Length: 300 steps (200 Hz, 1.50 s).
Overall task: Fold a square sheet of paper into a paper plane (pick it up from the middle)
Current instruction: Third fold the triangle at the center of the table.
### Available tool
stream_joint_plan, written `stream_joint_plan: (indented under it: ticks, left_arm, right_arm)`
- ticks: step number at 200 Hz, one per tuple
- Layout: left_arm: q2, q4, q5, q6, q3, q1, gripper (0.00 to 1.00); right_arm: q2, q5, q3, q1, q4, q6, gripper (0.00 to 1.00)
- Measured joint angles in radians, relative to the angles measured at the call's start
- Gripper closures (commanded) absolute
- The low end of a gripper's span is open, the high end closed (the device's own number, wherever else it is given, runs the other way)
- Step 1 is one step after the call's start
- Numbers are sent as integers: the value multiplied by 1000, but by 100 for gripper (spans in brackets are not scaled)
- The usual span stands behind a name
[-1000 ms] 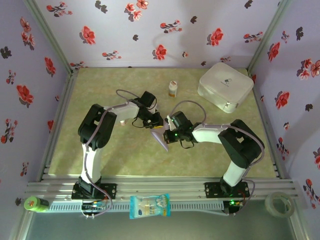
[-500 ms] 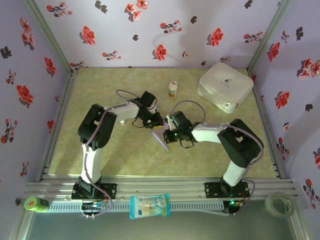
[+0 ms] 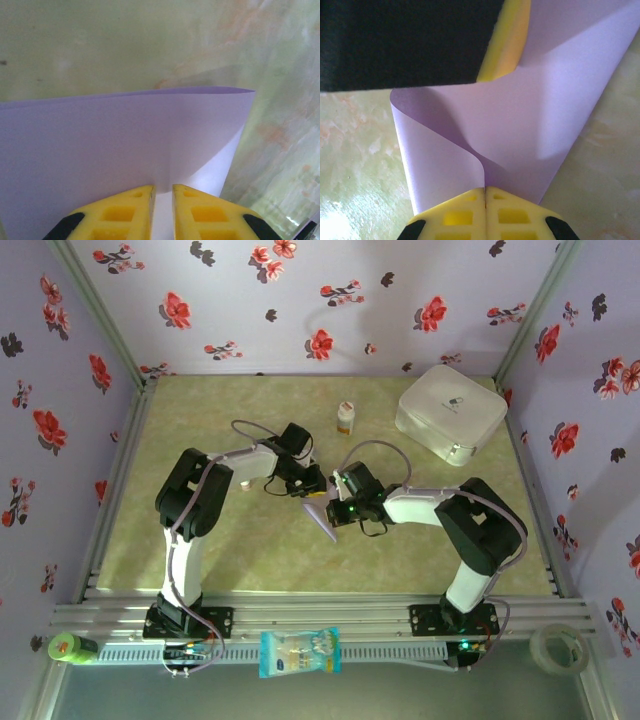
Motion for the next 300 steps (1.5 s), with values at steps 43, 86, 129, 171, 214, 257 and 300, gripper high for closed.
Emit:
stream_joint_plan:
  ticks: [43, 86, 129, 171, 214, 257, 300]
  left_arm:
    - [-1, 1, -1, 0, -1, 0, 84]
    - [-1, 1, -5, -4, -2, 0, 84]
    - [-3, 2, -8, -7, -2, 0, 83]
    - [-7, 1, -19, -8, 2, -1, 80]
    - [-35, -3, -61, -20, 11, 2, 75]
    - [-124, 1, -90, -33, 3, 7, 78]
    - [-305, 58, -113, -84, -164, 9, 92]
  right_arm:
    - [0, 0, 0, 0, 0, 0, 100]
    - [0, 0, 0, 0, -1, 0, 100]
    - [0, 3, 0, 0, -2, 0, 100]
    - [0, 3, -1, 0, 0, 0, 100]
    - [0, 3, -3, 0, 5, 0, 100]
    - [0, 3, -3, 0, 6, 0, 100]
    - [0, 3, -10, 0, 17, 0, 100]
